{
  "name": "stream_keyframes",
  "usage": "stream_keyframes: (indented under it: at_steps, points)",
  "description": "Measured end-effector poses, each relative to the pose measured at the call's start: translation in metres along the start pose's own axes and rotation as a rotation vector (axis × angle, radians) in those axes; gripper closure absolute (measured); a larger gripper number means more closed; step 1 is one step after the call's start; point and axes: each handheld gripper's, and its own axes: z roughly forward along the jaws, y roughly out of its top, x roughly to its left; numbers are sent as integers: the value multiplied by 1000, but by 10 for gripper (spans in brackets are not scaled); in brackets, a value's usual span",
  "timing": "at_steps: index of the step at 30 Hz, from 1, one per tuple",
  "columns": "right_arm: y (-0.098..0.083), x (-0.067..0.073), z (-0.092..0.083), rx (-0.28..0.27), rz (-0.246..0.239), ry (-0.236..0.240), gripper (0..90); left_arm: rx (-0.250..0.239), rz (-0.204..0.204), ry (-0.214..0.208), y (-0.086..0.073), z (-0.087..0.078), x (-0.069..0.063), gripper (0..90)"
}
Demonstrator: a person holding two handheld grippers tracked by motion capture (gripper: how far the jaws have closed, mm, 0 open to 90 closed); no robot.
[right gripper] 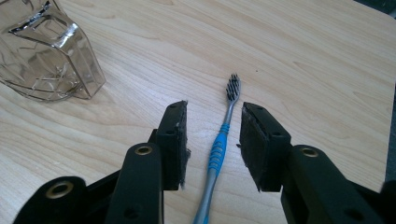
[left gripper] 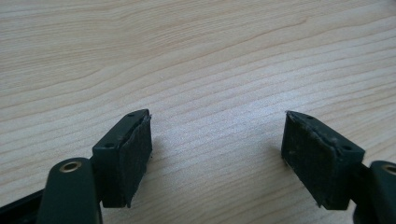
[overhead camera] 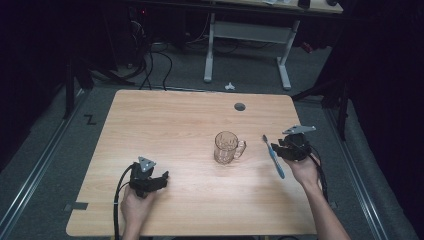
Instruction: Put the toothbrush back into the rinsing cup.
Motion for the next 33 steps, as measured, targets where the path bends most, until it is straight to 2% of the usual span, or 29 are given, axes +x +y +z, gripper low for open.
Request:
stream_keyframes:
  at_steps: [10,17,30,33]
  points:
    - [8,-4,8,47,-13,4,614,0,1,0,0,0,0,249]
    - [18,-3,15,80,-43,-5,613,0,1,0,0,0,0,250]
    - [30,-6,38,221,-63,-14,609,-2,-1,-3,0,0,0,249]
    - [31,-6,42,239,-68,-22,609,-2,-1,-3,0,0,0,249]
